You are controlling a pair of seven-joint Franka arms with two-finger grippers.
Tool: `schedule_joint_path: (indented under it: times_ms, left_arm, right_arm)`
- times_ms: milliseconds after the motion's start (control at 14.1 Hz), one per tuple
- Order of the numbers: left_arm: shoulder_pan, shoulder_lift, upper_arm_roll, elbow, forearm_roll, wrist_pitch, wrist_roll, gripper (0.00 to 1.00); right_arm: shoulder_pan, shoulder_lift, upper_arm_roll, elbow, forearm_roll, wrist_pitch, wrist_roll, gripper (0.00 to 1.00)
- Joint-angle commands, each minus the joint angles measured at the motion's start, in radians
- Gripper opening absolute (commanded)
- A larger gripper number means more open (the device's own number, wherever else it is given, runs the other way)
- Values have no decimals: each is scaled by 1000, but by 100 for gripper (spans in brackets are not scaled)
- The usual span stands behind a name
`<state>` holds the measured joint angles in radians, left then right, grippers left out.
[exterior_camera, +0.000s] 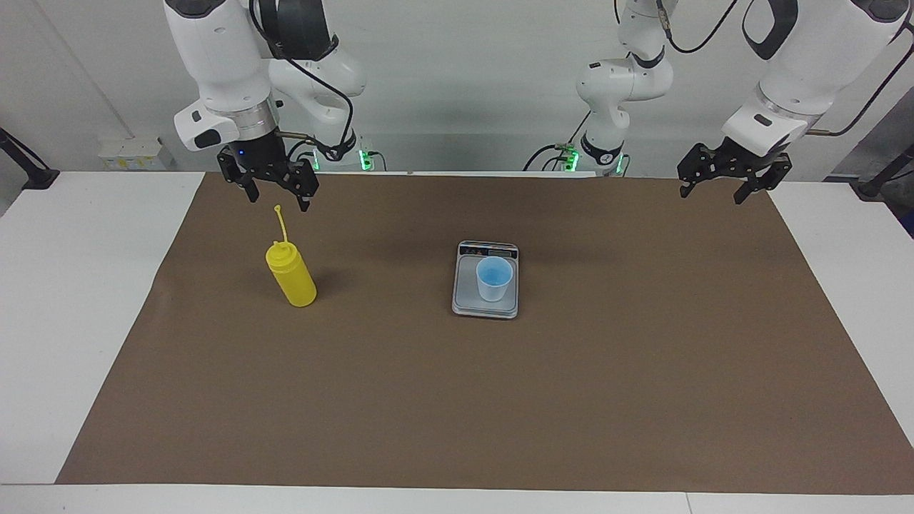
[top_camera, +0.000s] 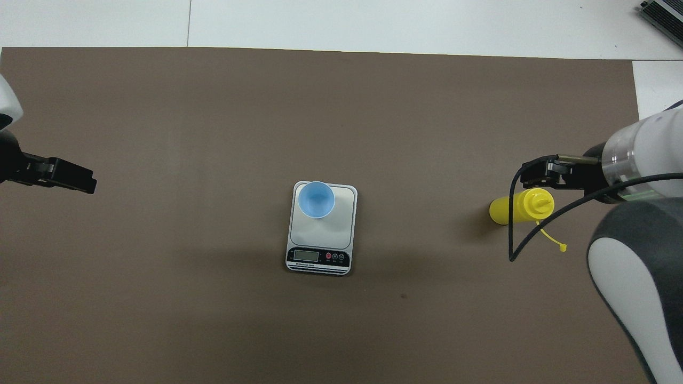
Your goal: Pour seasoning into cup on scale with both arms
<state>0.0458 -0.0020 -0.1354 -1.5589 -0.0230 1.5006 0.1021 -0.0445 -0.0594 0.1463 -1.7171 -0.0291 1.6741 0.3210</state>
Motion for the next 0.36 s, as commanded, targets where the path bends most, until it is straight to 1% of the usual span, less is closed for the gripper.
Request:
schedule_joint_path:
  times_ms: [0, 142, 285]
  left_arm:
    - [13, -23, -4, -23, -12, -3, -1, 100]
    - [13, -23, -4, -23, -12, -3, -1, 100]
    - [13, -23, -4, -23, -11, -5, -1, 100]
  right_arm:
    - [60, -11, -63, -3, -6, -11, -20, 100]
    - [80, -10, -88, -4, -5, -7, -19, 100]
    - [78, -11, -88, -9, -5, -4, -19, 100]
